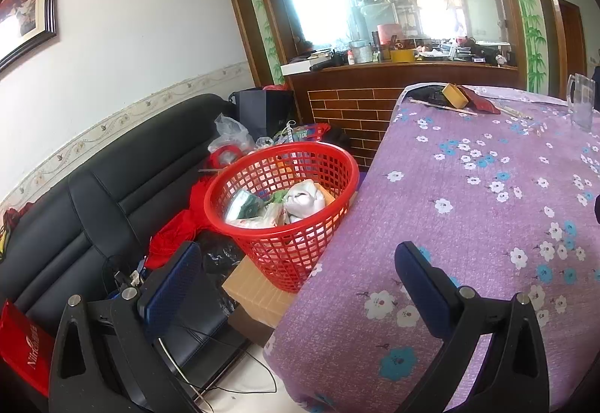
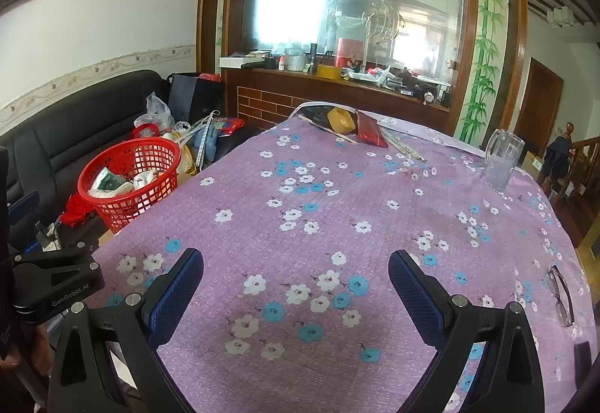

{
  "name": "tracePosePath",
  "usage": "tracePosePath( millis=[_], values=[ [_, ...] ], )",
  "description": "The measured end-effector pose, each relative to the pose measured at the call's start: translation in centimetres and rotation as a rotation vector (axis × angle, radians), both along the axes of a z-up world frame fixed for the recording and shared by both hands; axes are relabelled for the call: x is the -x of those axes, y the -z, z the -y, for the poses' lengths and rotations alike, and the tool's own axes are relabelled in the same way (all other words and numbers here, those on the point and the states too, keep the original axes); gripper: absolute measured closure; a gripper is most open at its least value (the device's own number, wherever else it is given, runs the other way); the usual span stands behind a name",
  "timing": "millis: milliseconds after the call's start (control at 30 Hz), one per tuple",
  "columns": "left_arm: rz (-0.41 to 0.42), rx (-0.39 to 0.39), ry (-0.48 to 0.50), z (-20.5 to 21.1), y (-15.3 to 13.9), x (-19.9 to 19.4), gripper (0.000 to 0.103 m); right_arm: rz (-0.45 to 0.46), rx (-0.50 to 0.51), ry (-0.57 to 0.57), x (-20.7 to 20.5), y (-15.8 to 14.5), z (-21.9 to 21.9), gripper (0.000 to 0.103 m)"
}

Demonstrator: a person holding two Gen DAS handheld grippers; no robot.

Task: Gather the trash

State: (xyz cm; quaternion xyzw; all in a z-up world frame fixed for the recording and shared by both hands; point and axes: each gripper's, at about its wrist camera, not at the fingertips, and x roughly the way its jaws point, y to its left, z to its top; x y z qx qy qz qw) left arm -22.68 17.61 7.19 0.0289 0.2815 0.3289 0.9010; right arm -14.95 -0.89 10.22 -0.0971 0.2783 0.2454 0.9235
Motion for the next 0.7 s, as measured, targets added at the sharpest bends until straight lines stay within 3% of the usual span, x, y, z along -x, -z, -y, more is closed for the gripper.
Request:
tracePosePath(
  millis=[700],
  values=[
    [-0.005, 0.007, -0.005, -0.15, 0.40, -0.17, 0.000, -0.015, 0.002, -0.005, -0.25, 0.68, 0.02, 0.002]
  ],
)
